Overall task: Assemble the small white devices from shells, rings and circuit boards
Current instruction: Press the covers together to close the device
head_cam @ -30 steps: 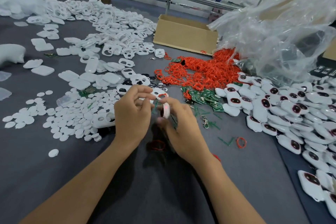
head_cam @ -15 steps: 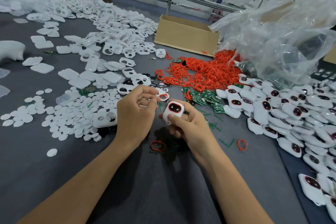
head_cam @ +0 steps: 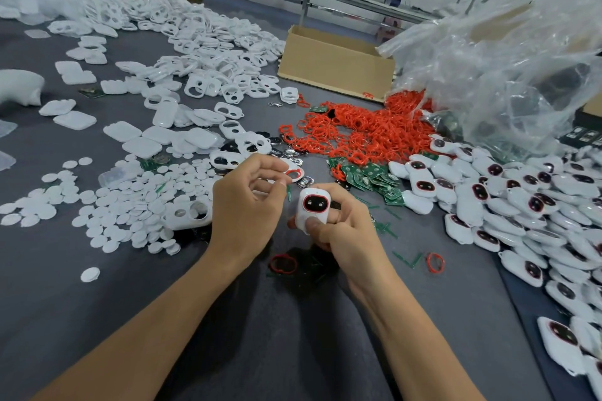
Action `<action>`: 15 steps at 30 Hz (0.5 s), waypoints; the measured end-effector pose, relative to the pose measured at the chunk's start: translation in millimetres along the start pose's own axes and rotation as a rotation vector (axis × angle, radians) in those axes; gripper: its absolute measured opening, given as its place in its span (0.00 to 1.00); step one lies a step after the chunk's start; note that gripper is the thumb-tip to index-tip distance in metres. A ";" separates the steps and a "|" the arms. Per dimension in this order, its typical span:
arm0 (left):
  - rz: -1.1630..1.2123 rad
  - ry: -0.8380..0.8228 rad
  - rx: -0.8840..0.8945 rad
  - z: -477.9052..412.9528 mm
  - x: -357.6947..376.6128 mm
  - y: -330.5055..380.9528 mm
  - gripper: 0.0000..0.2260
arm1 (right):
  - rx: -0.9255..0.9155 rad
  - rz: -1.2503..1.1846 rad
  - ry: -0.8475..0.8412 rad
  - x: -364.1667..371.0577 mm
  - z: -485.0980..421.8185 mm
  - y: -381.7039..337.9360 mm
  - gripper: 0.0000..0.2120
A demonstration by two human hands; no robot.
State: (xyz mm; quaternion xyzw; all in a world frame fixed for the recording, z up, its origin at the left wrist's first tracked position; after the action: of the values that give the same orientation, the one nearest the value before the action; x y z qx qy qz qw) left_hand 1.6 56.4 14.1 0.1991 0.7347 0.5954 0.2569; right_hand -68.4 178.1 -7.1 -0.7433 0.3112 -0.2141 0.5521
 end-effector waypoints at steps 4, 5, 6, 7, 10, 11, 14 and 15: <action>0.004 -0.024 0.003 1.2 2.9 -0.1 0.12 | 0.006 0.025 0.034 -6.9 1.1 0.7 0.18; 0.002 -0.030 0.003 1.4 3.8 -0.1 0.11 | -0.003 0.029 0.034 -6.0 0.6 0.3 0.17; -0.001 -0.034 0.004 1.5 4.5 0.2 0.11 | -0.009 0.034 0.028 -4.2 0.2 0.4 0.17; -0.003 -0.035 0.006 1.7 4.6 0.6 0.12 | -0.007 0.039 0.020 -2.0 0.0 1.0 0.16; 0.000 -0.043 0.007 2.3 4.1 1.2 0.11 | 0.024 0.068 -0.003 1.9 0.5 4.9 0.15; 0.003 -0.051 0.006 2.3 4.7 1.0 0.10 | 0.033 0.086 -0.005 2.0 1.0 5.8 0.14; -0.008 -0.090 0.029 4.6 8.7 4.5 0.08 | 0.049 0.102 0.010 -0.2 1.4 7.7 0.13; -0.018 -0.108 0.047 6.0 10.6 6.8 0.08 | 0.052 0.092 0.023 -1.8 1.3 7.9 0.13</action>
State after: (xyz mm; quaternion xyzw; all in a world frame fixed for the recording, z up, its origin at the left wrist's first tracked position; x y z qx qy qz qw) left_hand -3.1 68.9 18.3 0.2302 0.7355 0.5639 0.2968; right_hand -70.6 178.7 -15.0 -0.7112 0.3457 -0.2049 0.5768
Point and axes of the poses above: each hand's wrist, its own z-axis away from the middle knuckle, its own x-axis out of the palm, y = z × x, the point moved 10 cm from there along -z, towards the middle knuckle, and after that the axes turned 14 degrees about -x, right-handed, at the moved point
